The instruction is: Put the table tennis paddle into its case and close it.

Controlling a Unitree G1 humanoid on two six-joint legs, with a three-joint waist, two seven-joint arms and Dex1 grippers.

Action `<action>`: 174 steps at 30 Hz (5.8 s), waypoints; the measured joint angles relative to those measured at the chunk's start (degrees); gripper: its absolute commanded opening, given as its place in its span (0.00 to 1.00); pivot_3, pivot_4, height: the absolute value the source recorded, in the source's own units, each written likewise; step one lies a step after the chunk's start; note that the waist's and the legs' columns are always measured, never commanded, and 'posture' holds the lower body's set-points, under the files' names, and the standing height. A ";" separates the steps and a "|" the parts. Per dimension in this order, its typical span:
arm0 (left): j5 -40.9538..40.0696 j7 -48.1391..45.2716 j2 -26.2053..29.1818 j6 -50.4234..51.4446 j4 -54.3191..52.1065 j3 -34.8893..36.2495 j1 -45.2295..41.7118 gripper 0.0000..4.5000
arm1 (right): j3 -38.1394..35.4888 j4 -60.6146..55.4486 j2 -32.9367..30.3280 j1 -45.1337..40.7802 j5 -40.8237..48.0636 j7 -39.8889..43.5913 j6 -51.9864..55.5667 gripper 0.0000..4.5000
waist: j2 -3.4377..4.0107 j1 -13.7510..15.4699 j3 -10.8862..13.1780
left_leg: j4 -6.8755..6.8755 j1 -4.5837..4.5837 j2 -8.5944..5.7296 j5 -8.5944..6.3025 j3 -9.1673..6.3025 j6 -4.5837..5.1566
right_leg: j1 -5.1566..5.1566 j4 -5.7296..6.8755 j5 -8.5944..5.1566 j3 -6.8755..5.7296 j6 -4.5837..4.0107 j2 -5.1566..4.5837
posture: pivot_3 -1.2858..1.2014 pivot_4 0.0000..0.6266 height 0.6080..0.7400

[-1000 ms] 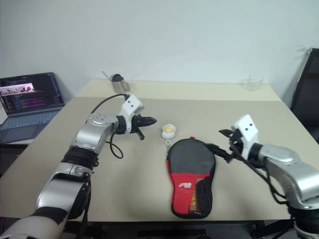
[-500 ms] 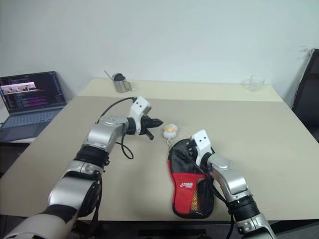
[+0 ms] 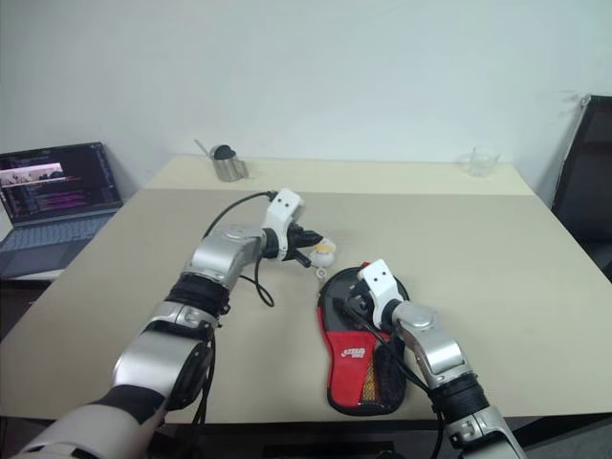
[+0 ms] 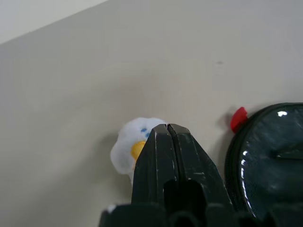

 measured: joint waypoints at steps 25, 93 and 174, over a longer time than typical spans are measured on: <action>0.43 6.76 -5.61 -0.21 11.72 4.01 -1.47 0.99 | 0.23 0.40 0.24 0.01 -1.65 2.37 0.18 0.93 | -0.19 -0.02 -0.24 | -0.03 0.05 0.00 0.00 0.05 -0.01 | 0.01 0.01 0.00 -0.01 0.00 -0.01 | 0.52 0.24 1.00; 32.28 31.62 -25.24 -31.80 32.84 -13.16 -12.49 0.00 | 2.15 -13.66 0.85 7.46 -3.38 2.04 9.82 0.93 | -0.33 0.19 -0.64 | -1.00 0.62 -0.04 -0.02 0.06 -0.01 | 0.63 -0.97 -0.09 -0.11 0.17 -0.38 | 0.52 0.24 1.00; 5.79 -6.91 -11.03 -16.01 -19.71 -6.23 24.23 0.99 | -19.02 39.62 -5.71 -35.06 3.28 -10.20 4.75 0.93 | 0.00 0.17 -0.57 | -0.92 -0.13 -0.01 0.07 0.10 0.11 | -0.12 -0.66 0.09 0.05 -0.18 -0.41 | 0.52 0.24 1.00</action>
